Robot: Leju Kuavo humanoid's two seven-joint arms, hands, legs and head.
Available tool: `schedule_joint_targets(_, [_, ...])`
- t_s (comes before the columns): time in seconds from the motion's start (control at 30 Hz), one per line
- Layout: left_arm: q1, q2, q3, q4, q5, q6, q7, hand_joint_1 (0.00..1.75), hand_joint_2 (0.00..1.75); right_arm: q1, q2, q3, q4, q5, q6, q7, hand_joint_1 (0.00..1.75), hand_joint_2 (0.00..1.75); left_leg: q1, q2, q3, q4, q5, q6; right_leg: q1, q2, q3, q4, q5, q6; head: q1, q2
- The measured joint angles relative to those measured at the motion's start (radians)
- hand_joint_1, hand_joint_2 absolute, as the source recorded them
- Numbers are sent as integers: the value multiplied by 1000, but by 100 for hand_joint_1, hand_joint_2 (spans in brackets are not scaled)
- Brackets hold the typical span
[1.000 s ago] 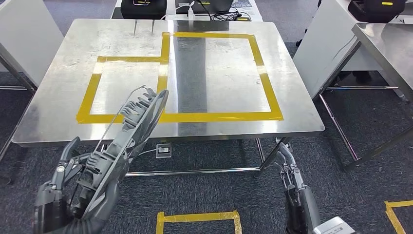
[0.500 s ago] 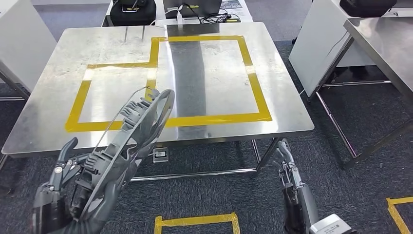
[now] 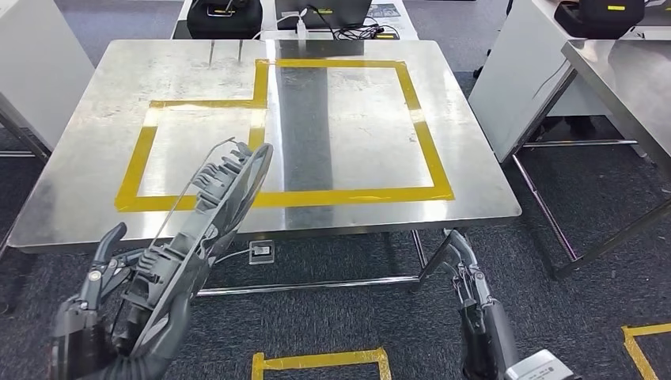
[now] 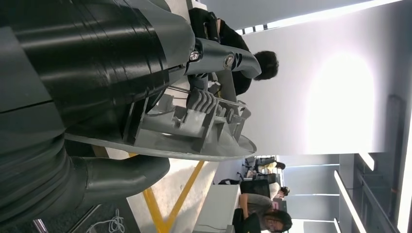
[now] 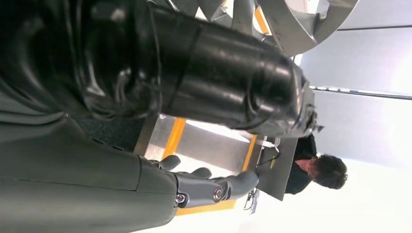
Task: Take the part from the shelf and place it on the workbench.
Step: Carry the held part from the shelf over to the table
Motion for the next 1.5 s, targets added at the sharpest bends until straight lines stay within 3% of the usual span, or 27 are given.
schedule_joint_targets(0.03, [0, 0, 0, 0, -1, 0, 0, 175, 175, 0, 0, 0, 0, 0, 0, -1, 0, 0, 0, 0, 1, 0, -1, 0, 0, 0, -2, 0, 13, -1, 3, 0])
schedule_joint_targets(0.07, [0, 0, 0, 0, -2, 0, 0, 175, 175, 0, 0, 0, 0, -1, 0, -1, 0, 0, -1, -1, 3, 0, -2, 0, 0, 0, 14, -38, 43, -4, 7, 0])
schedule_joint_targets(0.1, [0, 0, 0, 0, -2, 0, 0, 175, 175, 0, 0, 0, 0, -1, 0, -2, 0, 0, -2, -2, 5, 0, -3, -1, 1, 0, 43, -103, 80, -10, 11, 0])
schedule_joint_targets(0.17, [1, 0, 0, 0, -2, 0, -1, 175, 175, -1, 0, 0, 0, -1, 0, -3, 0, 0, -2, -3, 6, -3, -4, -4, 6, -1, 103, -224, 121, -25, 15, 0])
schedule_joint_targets(0.27, [1, 0, 0, 0, -3, 0, -2, 175, 175, 0, 0, 0, -1, 1, 1, -3, 0, 0, 1, -2, 3, -11, 2, -21, 18, -1, 128, -272, 124, -42, 19, 0])
schedule_joint_targets(0.33, [1, 0, 0, -2, -3, 0, -1, 175, 175, -1, 0, 0, -1, 2, 1, -2, 0, 0, 2, -1, 3, -12, 0, -31, 13, -2, 140, -294, 132, -49, 18, 0])
schedule_joint_targets(0.4, [0, 0, 0, -4, -3, 0, -1, 175, 175, -1, 0, 0, -1, 2, 2, -2, 0, 0, -1, 1, -15, 31, -27, -37, 7, -3, 159, -320, 139, -56, 9, 0])
schedule_joint_targets(0.47, [0, 0, 0, -5, -4, 0, -2, 175, 175, -1, 0, 0, 0, 2, 2, -2, 0, 0, -2, 1, -78, 154, -79, -38, 9, -5, 165, -324, 137, -62, -5, 0])
schedule_joint_targets(0.53, [1, 1, 0, -6, -4, 0, -1, 175, 175, 0, 0, 0, 0, 2, 2, -2, 0, 0, -2, 1, -132, 245, -96, -38, 12, -4, 166, -322, 133, -64, -17, 0])
schedule_joint_targets(0.57, [2, 1, 0, -6, -4, 0, -1, 175, 175, 0, 0, 0, 1, 2, 2, -2, 0, 0, -2, 1, -131, 233, -76, -37, 13, -2, 167, -320, 131, -64, -22, 0])
schedule_joint_targets(0.6, [2, 1, 0, -6, -5, 0, -1, 175, 175, 0, 0, 0, 1, 2, 2, -2, 0, 0, -2, 1, -109, 184, -42, -35, 14, -1, 169, -317, 127, -63, -27, 0])
schedule_joint_targets(0.67, [1, 1, 0, -6, -5, 0, -2, 175, 175, 0, 0, 0, 1, 2, 2, -2, 0, 0, -4, 1, -43, 51, 10, -29, 17, 3, 170, -304, 116, -55, -36, 0])
schedule_joint_targets(0.73, [1, 1, 0, -6, -5, 0, -4, 175, 175, 0, 0, 0, 1, 1, 1, -3, 0, 0, -8, 1, -3, -15, 17, -23, 19, 4, 164, -291, 106, -45, -37, 0])
schedule_joint_targets(0.87, [1, 1, 0, -8, -2, 0, -10, 175, 175, 0, 0, 0, 0, 0, 1, -5, 0, 0, -7, -2, 8, -26, 14, -7, 13, 3, 153, -270, 89, -23, -32, 0])
schedule_joint_targets(0.93, [1, 0, 0, -8, -2, 0, -15, 175, 175, 0, 0, 0, 0, 0, 2, -7, 0, 0, -2, -1, 16, -30, 12, -1, 8, 1, 109, -185, 49, -10, -22, 0])
schedule_joint_targets(1.0, [1, 0, 0, -8, -2, 0, -18, 175, 175, 0, 0, 0, 0, 0, 2, -8, 0, 0, -2, -1, 19, -29, 7, 2, 0, 0, 34, -53, 5, 0, -11, 0])
schedule_joint_targets(1.03, [1, 0, 0, -8, -2, 0, -19, 175, 175, 1, 0, 0, 1, -1, 2, -8, 0, 0, -2, -1, 23, -29, 3, 2, -3, 0, 5, -12, 3, 3, -7, 0])
schedule_joint_targets(1.07, [1, 0, 0, -8, -2, 0, -18, 175, 175, 1, 0, 0, 1, -1, 2, -8, 0, 0, -1, -2, 28, -29, -1, 1, -5, 0, -7, -5, 19, 4, -5, 0])
schedule_joint_targets(1.1, [2, 0, 0, -8, -2, 0, -18, 175, 175, 1, 0, 0, 2, -1, 2, -8, 0, 0, -1, -3, 34, -29, -6, 0, -6, -1, -1, -34, 50, 4, -1, 0])
schedule_joint_targets(1.17, [2, 0, 0, -8, -2, 0, -18, 175, 175, 1, 0, 0, 3, -2, 2, -8, 0, 0, -1, -5, 46, -31, -17, -5, -7, -2, 48, -159, 123, -1, 6, 0])
schedule_joint_targets(1.23, [1, 0, 0, -8, -2, 0, -18, 175, 175, 0, 0, 0, 3, -2, 2, -10, 0, 0, -2, -6, 55, -34, -26, -15, -1, -3, 97, -256, 152, -12, 10, 0])
schedule_joint_targets(1.3, [0, 0, 0, -8, -3, 0, -17, 175, 175, 1, 0, -1, 3, -3, 2, -10, 0, 0, -1, -7, 58, -37, -28, -28, 8, -2, 112, -278, 145, -24, 11, 0])
schedule_joint_targets(1.4, [0, 1, -1, -10, -3, 0, -15, 175, 175, 1, 0, -1, 2, -2, 2, -11, 0, 0, 1, -3, 55, -25, -41, -41, 5, -2, 130, -299, 143, -43, 6, 0])
schedule_joint_targets(1.43, [-1, 1, -1, -11, -4, 0, -14, 175, 175, 1, 0, -1, 2, -2, 2, -11, 0, 0, 0, -2, 34, 17, -59, -42, 3, -2, 141, -306, 141, -50, 0, 0])
schedule_joint_targets(1.5, [-2, 1, -2, -12, -5, 0, -14, 175, 175, 0, 0, -1, 3, -2, 3, -10, 0, 0, -1, -1, -44, 152, -102, -42, 6, -3, 155, -311, 132, -60, -15, 0])
